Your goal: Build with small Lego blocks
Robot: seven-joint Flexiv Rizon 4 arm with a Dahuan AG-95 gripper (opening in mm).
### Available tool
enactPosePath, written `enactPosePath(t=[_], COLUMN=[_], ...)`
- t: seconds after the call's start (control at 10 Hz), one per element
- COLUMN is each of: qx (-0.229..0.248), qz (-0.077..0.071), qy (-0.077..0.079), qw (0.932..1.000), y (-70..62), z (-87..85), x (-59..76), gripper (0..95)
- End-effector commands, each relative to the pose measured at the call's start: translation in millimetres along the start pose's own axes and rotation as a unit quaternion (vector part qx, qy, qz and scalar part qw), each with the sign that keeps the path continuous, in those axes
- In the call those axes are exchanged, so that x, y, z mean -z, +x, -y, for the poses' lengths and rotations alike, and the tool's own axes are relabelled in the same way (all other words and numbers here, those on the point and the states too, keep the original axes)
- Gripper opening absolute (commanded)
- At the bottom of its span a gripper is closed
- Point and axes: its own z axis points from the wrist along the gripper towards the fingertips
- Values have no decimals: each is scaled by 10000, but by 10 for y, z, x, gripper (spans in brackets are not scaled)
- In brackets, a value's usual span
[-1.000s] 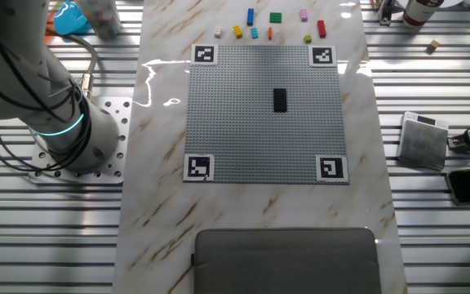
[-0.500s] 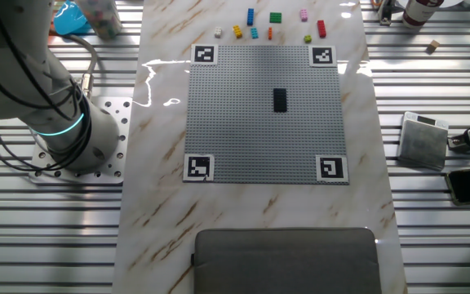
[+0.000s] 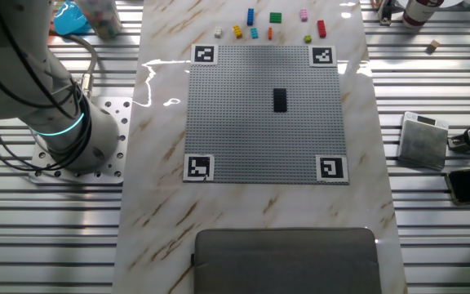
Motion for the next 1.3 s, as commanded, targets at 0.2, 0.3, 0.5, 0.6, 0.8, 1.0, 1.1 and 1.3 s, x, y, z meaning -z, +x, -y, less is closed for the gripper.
enactPosePath(t=[0.2,0.3,0.5,0.6,0.8,1.0,1.1,1.3], qx=[20,28,-23,-124,-431,-911,-1027,-1185], qz=[1,-19,-21,-66,-116,-170,-161,-168], qy=[-2,4,20,28,56,102,111,109], qw=[10000,10000,10000,9999,9990,9956,9945,9927], y=[48,48,52,45,45,45,45,45], z=[-19,-19,-21,-19,-19,-19,-19,-19], x=[26,26,30,25,25,25,25,25], gripper=[0,0,0,0,0,0,0,0])
